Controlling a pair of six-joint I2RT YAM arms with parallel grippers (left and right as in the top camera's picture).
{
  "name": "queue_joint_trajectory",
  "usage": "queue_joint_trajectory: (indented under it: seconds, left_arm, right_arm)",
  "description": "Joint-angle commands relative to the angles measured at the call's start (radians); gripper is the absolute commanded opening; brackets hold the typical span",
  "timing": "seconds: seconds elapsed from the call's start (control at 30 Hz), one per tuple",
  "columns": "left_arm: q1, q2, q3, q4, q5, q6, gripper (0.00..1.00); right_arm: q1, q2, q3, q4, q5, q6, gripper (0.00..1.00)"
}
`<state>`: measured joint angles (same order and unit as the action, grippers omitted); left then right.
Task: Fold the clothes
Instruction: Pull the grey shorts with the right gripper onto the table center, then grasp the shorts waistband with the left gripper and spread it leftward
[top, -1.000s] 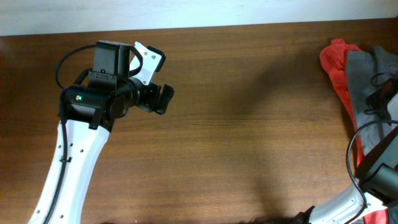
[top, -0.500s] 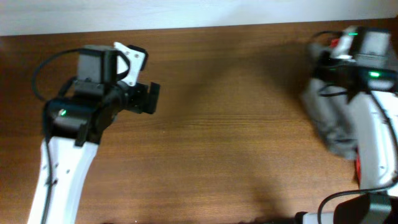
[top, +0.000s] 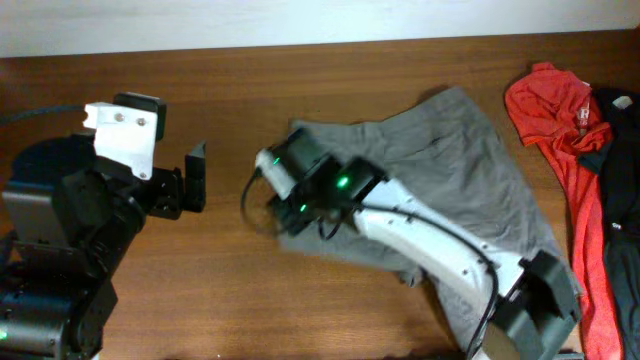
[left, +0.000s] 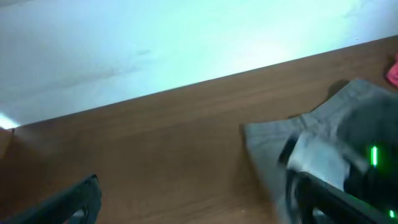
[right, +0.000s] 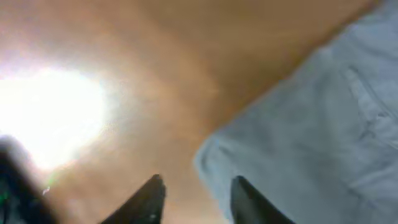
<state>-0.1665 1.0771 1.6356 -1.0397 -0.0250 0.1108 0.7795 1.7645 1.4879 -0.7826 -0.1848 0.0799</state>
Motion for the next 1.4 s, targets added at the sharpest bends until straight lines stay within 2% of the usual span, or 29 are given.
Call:
queue_joint_trajectory:
  seconds: [0.0,0.13,0.2,0.27,0.3,0.33,0.4,0.43,0.47,0.5,0.57,0.63,0.73,1.0,1.07,1.17,1.2,1.27,1.33,1.37]
  left_arm:
    - [0.006,0.013,0.018,-0.026,-0.082,-0.013,0.99]
    - [0.006,0.056,0.018,-0.027,-0.084,-0.013,0.99]
    - [0.006,0.122,0.014,-0.027,-0.042,-0.013,0.99]
    - [0.006,0.191,0.014,-0.019,0.039,-0.012,0.91]
    - [0.006,0.238,0.014,-0.008,0.093,-0.005,0.79]
    - [0.006,0.282,0.014,0.005,0.142,0.015,0.74]
    - [-0.002,0.420,0.014,0.051,0.249,0.070,0.56]
    - [-0.007,0.480,0.014,0.072,0.274,0.077,0.41]
    - [-0.021,0.576,0.014,0.109,0.297,0.078,0.09]
    - [-0.033,0.626,0.014,0.128,0.304,0.078,0.01]
    - [-0.065,0.740,0.014,0.179,0.322,0.093,0.00]
    - [-0.114,0.874,0.014,0.243,0.369,0.183,0.00]
    - [-0.175,1.005,0.015,0.301,0.343,0.286,0.00]
    - [-0.235,1.189,0.015,0.449,0.192,0.283,0.00]
    - [-0.226,1.231,0.015,0.452,0.060,0.218,0.00]
    - [-0.169,1.307,0.014,0.410,-0.209,0.054,0.00]
    - [-0.140,1.330,0.014,0.384,-0.259,0.012,0.00]
    - [-0.069,1.368,0.014,0.327,-0.316,-0.085,0.00]
    - [0.047,1.394,0.014,0.259,-0.294,-0.200,0.00]
    - [0.095,1.395,0.014,0.241,-0.258,-0.208,0.00]
  right_arm:
    - [0.059,-0.042,0.001,-0.044,0.184,-0.034,0.57]
    - [-0.001,-0.087,0.001,-0.116,0.333,0.100,0.68]
    - [-0.118,-0.111,0.001,-0.185,0.396,0.291,0.68]
    - [-0.235,-0.118,0.001,-0.240,0.395,0.412,0.66]
    - [-0.300,-0.118,0.001,-0.261,0.386,0.451,0.65]
    - [-0.351,-0.118,0.001,-0.268,0.365,0.454,0.62]
    - [-0.496,-0.118,0.001,-0.278,0.266,0.452,0.49]
    - [-0.550,-0.118,0.001,-0.278,0.219,0.441,0.40]
    - [-0.591,-0.118,0.001,-0.277,0.178,0.421,0.27]
    - [-0.621,-0.118,0.001,-0.278,0.144,0.401,0.24]
    - [-0.677,-0.118,0.001,-0.283,0.086,0.344,0.22]
    - [-0.708,-0.118,0.001,-0.296,0.087,0.335,0.22]
    - [-0.715,-0.118,0.000,-0.304,0.091,0.316,0.22]
    - [-0.715,-0.118,-0.024,-0.308,0.092,0.271,0.23]
    - [-0.715,-0.118,-0.025,-0.311,0.092,0.271,0.23]
    - [-0.715,-0.118,-0.025,-0.311,0.092,0.271,0.23]
    - [-0.715,-0.118,-0.025,-0.311,0.092,0.271,0.23]
    - [-0.715,-0.118,-0.025,-0.311,0.092,0.271,0.22]
    - [-0.715,-0.117,-0.025,-0.310,0.091,0.271,0.23]
    - [-0.713,-0.114,-0.025,-0.310,0.090,0.270,0.23]
